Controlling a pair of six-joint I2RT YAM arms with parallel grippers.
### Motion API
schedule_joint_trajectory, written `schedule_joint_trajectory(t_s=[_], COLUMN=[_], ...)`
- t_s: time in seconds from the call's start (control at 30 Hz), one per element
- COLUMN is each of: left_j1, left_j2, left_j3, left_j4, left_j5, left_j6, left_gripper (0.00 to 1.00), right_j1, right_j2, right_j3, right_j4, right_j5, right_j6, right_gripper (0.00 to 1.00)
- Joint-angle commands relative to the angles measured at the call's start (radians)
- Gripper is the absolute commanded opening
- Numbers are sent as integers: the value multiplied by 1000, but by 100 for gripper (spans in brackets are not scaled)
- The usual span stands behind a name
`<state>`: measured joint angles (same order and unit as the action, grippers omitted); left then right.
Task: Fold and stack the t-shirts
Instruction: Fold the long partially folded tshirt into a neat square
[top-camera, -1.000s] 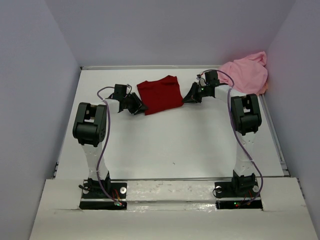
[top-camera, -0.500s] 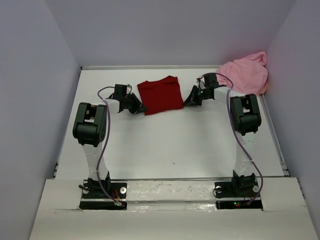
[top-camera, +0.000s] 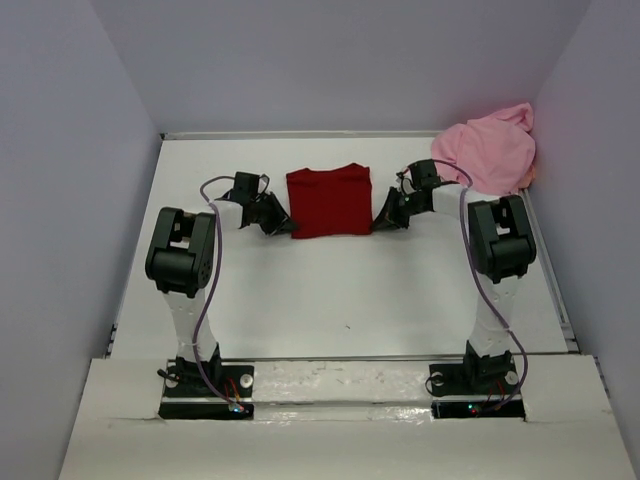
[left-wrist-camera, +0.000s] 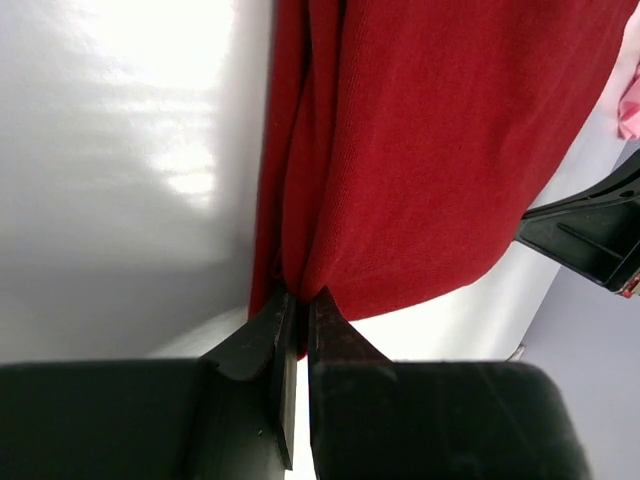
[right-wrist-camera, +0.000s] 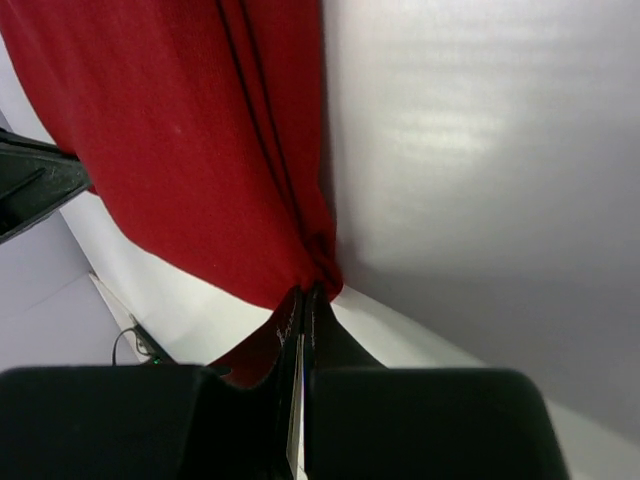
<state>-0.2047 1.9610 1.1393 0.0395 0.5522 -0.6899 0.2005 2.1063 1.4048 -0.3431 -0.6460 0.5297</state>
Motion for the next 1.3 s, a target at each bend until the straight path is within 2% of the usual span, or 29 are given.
schedule_joint_trajectory(t_s=[0.0, 0.33, 0.63, 1.1, 1.27], left_j1=[-28, -93, -107, -133, -140], left_j2=[-86, -191, -324, -484, -498], left_j3=[-33, -107, -210, -361, -403], left_j4=[-73, -207, -335, -395, -400], left_j5=[31, 18, -6, 6, 34], left_j6=[49, 128, 187, 196, 205], left_gripper=[0, 0, 0, 0, 8], right_j1=[22, 76, 94, 112, 122], right_j2=[-101, -298, -440, -589, -623], right_j3=[-79, -268, -406, -552, -589], right_j4=[-50, -126, -227, -375, -393], right_j5=[29, 51, 83, 126, 123], right_j6=[-26, -40, -60, -76, -77], right_gripper=[0, 0, 0, 0, 0])
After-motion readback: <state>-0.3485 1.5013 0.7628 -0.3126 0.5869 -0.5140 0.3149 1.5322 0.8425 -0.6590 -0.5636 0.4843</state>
